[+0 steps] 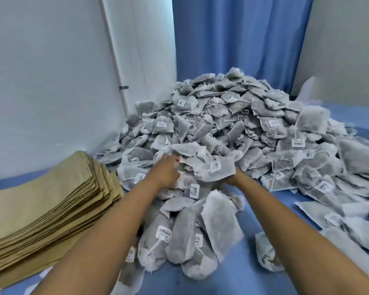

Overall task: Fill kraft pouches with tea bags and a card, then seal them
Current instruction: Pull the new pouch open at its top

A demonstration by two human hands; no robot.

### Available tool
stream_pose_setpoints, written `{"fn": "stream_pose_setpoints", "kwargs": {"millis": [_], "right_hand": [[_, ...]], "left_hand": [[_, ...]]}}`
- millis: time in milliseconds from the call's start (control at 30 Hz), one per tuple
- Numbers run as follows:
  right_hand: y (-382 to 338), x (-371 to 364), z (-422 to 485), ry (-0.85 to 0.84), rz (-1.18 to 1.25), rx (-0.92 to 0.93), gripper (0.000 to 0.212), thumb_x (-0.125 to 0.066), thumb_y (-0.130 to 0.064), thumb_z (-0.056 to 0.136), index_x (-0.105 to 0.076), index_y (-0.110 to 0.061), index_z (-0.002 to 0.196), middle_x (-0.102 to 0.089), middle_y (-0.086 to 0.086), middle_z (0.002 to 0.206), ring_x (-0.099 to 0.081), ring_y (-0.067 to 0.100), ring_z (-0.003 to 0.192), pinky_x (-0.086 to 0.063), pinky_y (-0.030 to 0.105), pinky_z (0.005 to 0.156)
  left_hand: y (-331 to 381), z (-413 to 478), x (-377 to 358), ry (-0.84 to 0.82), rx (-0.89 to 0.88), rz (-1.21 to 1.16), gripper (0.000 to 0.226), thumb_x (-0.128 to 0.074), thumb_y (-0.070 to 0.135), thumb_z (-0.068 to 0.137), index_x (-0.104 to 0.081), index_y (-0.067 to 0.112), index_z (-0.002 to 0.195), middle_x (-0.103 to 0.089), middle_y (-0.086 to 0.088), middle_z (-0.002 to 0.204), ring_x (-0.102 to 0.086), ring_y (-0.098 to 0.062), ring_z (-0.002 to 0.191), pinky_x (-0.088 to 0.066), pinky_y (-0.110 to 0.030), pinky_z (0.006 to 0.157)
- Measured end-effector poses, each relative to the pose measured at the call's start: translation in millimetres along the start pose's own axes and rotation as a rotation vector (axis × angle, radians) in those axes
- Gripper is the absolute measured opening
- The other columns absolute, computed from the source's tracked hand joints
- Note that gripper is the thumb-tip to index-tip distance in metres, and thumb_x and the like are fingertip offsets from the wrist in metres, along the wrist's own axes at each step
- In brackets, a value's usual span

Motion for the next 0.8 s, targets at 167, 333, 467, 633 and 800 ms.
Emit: {"fn": "stream_pose_setpoints", "kwargs": {"millis": [167,333,467,633,800], "right_hand": [[-4,10,-19,0.203,-0.334,-0.14,0.041,-0.047,-0.013,0.097,-0.046,0.0,0.136,-0.048,0.019,0.139,-0.047,0.032,0.124,-0.037,0.034,0.098],[-35,-23,-52,0.625,0.171,-0.047,0.031,-0.041,-0.005,0.091,-0.066,-0.004,0.109,-0.067,0.018,0.109,-0.06,0.034,0.1,-0.042,0.032,0.075],[-75,-84,-57,0.318,-0.082,0.104,0.032,-0.038,-0.02,0.096,-0.063,-0.001,0.1,-0.063,0.021,0.11,-0.057,0.035,0.103,-0.043,0.035,0.083],[-73,-133,-60,0.197,-0.489,0.129,0.038,-0.032,-0.026,0.098,-0.05,-0.004,0.123,-0.049,0.019,0.129,-0.051,0.033,0.114,-0.043,0.037,0.092],[-80,-135,-57,0.251,-0.654,0.08,0.038,-0.034,-0.026,0.098,-0.046,-0.006,0.128,-0.047,0.016,0.133,-0.043,0.032,0.125,-0.037,0.041,0.101]], "left_hand": [[-34,-71,29,-0.169,0.206,0.259,0.05,-0.059,0.032,0.087,-0.044,0.014,0.132,-0.045,-0.014,0.133,-0.047,-0.029,0.118,-0.041,-0.033,0.089],[-64,-134,48,-0.012,0.219,0.207,0.045,-0.063,0.034,0.087,-0.051,0.018,0.127,-0.051,-0.008,0.127,-0.053,-0.025,0.11,-0.046,-0.035,0.09],[-82,-174,60,0.176,0.184,0.347,0.042,-0.059,0.037,0.089,-0.049,0.018,0.125,-0.046,-0.007,0.123,-0.047,-0.023,0.111,-0.044,-0.034,0.085],[-107,-206,77,0.363,0.229,0.468,0.044,-0.056,0.03,0.09,-0.046,0.016,0.13,-0.043,-0.008,0.129,-0.04,-0.023,0.118,-0.039,-0.034,0.096],[-156,-223,87,0.254,0.479,0.493,0.058,-0.053,0.03,0.091,-0.031,0.011,0.141,-0.038,-0.012,0.142,-0.03,-0.028,0.134,-0.029,-0.04,0.108]]}}
Point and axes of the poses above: each hand's wrist, its own z-axis towards the middle knuckle, its own x-axis out of the back of the hand, y = z × x, the point moved 4 cm from there along z, towards the middle knuckle
